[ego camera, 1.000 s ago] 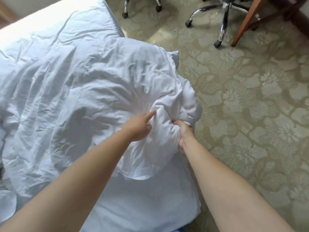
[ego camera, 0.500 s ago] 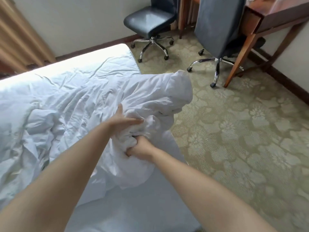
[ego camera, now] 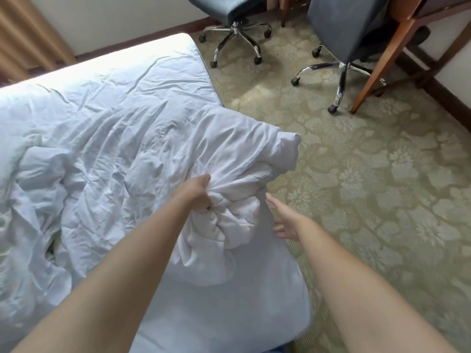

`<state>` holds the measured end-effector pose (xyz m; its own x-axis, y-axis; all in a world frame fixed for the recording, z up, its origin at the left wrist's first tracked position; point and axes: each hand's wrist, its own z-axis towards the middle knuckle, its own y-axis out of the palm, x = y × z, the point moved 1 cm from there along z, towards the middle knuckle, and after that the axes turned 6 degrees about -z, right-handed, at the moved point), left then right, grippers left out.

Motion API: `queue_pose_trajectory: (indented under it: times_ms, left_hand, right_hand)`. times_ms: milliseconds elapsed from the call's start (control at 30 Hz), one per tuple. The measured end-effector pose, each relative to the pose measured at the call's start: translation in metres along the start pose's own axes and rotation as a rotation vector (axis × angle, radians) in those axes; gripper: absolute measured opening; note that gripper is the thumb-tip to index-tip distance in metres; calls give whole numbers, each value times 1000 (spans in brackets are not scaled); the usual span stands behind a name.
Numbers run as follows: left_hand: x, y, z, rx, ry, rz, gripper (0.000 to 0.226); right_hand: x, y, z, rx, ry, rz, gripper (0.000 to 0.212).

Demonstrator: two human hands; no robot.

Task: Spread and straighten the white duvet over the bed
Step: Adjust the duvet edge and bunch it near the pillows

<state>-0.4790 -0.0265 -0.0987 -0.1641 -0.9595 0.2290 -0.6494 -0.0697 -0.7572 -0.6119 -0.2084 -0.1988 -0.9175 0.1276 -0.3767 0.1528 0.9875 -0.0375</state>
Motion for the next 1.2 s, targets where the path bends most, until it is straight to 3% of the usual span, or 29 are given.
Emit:
queue_pose_trajectory:
  times_ms: [67,133,233,300,433,533,633,800,967,1200]
  left_hand:
    - [3,0,2,-43,21,-26,65]
    - [4,3,5,-86,48,-95,62]
    - [-3,7,12,-166,56,-183,58]
    - [-7,7,16,-265,43,-200,53]
    - [-15,3,17,-336,43,-160,36]
    - [-26,-1,1,-320,37,-226,28]
    - [-42,-13,-29,-282,41,-441,25]
    - [-113,-44,-89,-206,106,-674,62]
    - [-206,-75,-165,-79,167,-780,52]
    - [-345,-98,-246,-23,202,-845,48]
  right_hand:
    - [-15,15,6,-97,-57,149,94]
    - [-27,29,25,-152,-85,305,109]
    - [-37,37,76,-111,-148,433,126]
    - [-63,43,40,-57,-215,440,109]
    - [-95,59,8,-44,-268,245,53]
    - [-110,73,-8,193,-336,134,41]
    - [-126,96,-41,279,-449,84,25]
    - [-148,163,-100,227,-694,89,48]
    - [-156,266,-155,312,-763,-103,80]
    - [-145,421,-225,444,-881,-369,70]
